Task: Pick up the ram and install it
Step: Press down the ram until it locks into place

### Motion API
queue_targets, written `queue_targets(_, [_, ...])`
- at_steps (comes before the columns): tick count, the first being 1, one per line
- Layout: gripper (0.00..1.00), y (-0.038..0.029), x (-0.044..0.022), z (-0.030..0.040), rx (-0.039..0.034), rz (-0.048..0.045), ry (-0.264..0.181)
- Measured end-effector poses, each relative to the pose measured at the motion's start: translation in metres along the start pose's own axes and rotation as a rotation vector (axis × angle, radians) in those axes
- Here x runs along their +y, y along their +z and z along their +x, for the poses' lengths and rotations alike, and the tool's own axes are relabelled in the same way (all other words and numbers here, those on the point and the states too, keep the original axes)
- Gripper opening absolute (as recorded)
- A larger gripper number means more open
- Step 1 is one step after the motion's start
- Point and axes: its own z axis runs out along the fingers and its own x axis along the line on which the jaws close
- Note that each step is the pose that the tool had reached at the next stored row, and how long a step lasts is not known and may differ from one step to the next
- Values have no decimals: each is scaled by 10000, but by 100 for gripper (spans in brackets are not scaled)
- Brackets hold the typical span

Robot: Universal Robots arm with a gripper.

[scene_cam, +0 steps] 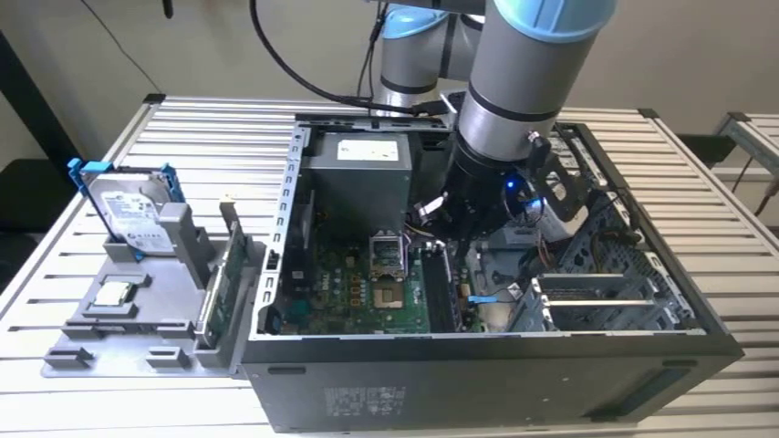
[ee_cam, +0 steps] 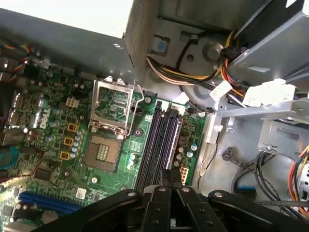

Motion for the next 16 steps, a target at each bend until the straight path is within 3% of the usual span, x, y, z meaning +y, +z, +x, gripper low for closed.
queue_targets(6, [11,4,0,0,63,-9,-1099])
queue_targets(12, [11,10,-1,0,40,8,-2191])
queue_targets(16, [11,19,-2,0,-43,46,-2891])
